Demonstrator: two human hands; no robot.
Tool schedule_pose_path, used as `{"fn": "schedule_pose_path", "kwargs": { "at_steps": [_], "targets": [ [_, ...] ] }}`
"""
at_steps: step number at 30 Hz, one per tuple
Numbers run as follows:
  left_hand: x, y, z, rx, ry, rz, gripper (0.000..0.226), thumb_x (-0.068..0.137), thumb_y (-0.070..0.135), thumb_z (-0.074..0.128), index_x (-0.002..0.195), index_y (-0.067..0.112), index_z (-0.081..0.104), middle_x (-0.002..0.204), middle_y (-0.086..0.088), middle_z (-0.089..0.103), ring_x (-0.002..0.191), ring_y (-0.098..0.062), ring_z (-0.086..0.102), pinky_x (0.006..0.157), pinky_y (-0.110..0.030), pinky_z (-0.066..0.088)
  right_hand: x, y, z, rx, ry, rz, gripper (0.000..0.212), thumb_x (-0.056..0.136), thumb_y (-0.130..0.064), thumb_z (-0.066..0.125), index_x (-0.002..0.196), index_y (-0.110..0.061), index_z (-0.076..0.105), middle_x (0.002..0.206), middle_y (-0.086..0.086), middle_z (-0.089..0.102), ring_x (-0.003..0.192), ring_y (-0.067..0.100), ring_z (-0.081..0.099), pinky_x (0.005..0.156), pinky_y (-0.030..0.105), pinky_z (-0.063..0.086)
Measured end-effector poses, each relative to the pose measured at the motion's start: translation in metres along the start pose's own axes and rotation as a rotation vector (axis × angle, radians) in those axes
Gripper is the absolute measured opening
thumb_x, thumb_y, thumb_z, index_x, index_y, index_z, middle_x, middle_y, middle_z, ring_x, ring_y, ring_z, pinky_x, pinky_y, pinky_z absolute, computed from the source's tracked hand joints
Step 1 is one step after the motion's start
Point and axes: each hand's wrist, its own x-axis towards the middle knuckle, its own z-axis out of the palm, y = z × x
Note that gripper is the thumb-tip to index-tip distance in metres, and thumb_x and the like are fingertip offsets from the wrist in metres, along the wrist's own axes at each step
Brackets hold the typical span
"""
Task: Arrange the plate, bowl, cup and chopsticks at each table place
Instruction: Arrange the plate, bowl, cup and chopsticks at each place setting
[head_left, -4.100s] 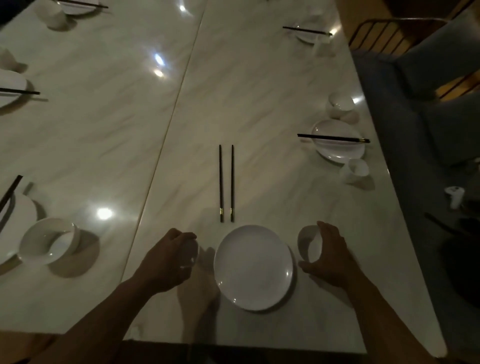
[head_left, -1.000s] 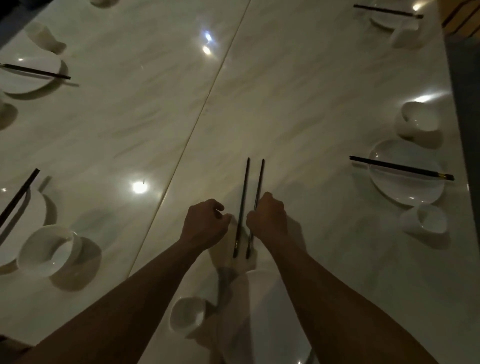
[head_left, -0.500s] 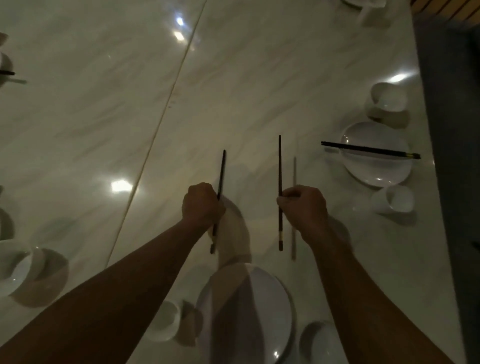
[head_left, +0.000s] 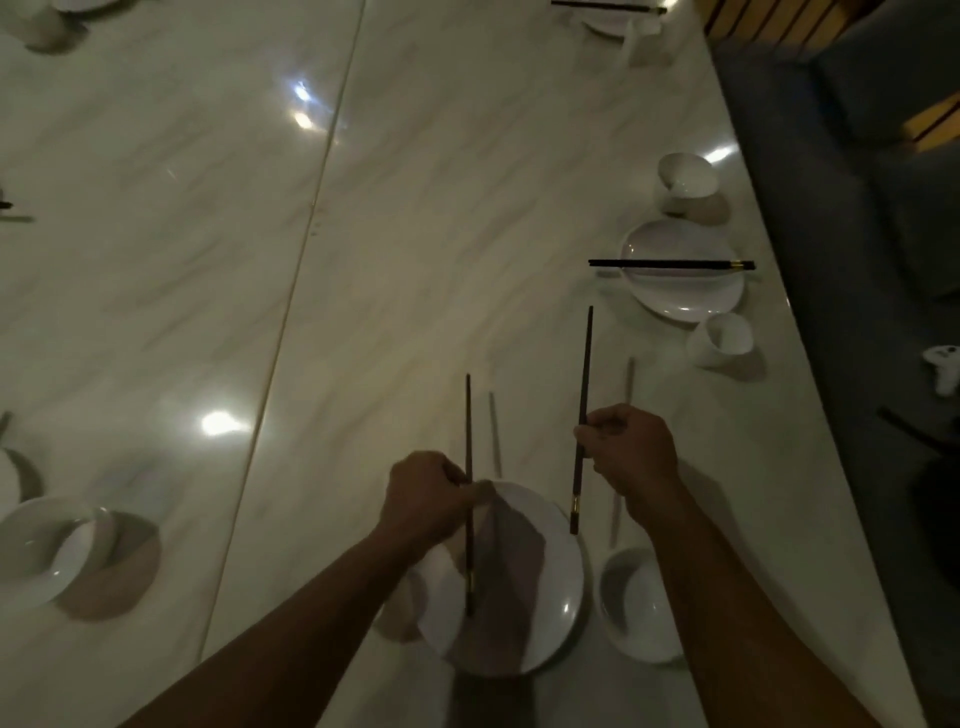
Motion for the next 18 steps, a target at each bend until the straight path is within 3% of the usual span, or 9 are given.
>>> {"fn": "schedule_pose_path", "kwargs": {
  "at_steps": [7,14,18],
  "targets": [
    [-0.048,-0.023,0.035,0.007,-0.055,0.053,0.015,0.076,0.025,0.075,0.084,0.014,0.075,0.08,-0.002,0.073,0.069,-0.012,0.068,0.071,-0.032,0.061,-0.054,0.018,0.003,-0.005,0.005,0.013,0.017,0.075,-0.021,0.08,0.078,-0.029,0.066,0.078,-0.001,0.073,0.075,0.018,0.072,0.076,0.046,0.061],
    [-0.062,-0.03,0.045,0.025,-0.033,0.118,0.019,0.078,0.028,0.073,0.08,0.009,0.075,0.079,-0.008,0.074,0.074,-0.019,0.07,0.074,-0.034,0.059,-0.099,0.044,0.014,-0.063,-0.015,0.005,0.016,0.073,-0.026,0.081,0.076,-0.031,0.066,0.078,-0.004,0.073,0.076,0.015,0.072,0.074,0.044,0.062],
    [-0.063,-0.032,0.049,0.046,-0.011,0.119,0.02,0.076,0.03,0.074,0.081,0.011,0.076,0.082,-0.006,0.074,0.076,-0.019,0.069,0.074,-0.033,0.058,-0.114,0.053,0.022,-0.133,-0.027,-0.022,0.016,0.074,-0.026,0.081,0.086,-0.025,0.07,0.084,0.0,0.075,0.079,0.016,0.071,0.079,0.039,0.061]
  ]
}}
